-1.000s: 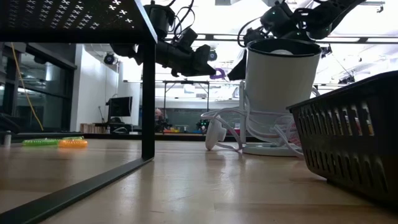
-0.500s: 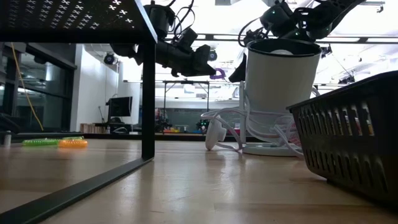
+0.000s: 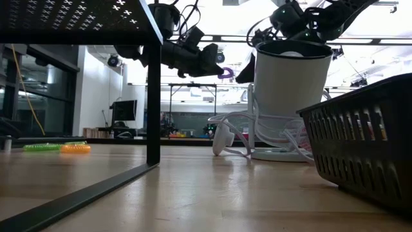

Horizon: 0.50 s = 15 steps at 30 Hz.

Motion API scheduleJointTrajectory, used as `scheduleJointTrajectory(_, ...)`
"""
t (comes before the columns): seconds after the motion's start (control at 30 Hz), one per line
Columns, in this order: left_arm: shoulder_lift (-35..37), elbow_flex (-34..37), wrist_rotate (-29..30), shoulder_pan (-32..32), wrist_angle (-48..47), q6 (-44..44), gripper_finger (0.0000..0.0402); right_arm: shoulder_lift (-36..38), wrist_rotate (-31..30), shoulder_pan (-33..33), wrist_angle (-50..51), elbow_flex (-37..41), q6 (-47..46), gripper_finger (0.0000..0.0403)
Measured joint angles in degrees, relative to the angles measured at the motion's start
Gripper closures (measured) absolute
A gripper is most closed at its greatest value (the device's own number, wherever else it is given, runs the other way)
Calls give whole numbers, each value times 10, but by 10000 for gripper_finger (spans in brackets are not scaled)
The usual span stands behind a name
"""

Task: Pick & Place Office Desk Supplies
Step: Put the purple spring keychain into the green bin

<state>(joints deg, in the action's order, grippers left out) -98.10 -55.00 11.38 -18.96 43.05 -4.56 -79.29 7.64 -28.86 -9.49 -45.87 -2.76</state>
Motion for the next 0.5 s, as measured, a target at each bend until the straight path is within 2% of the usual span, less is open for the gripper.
scheduleJointTrajectory(0.5,0,0,0,0,1,0,377,0,28,5,-26,0,0,333)
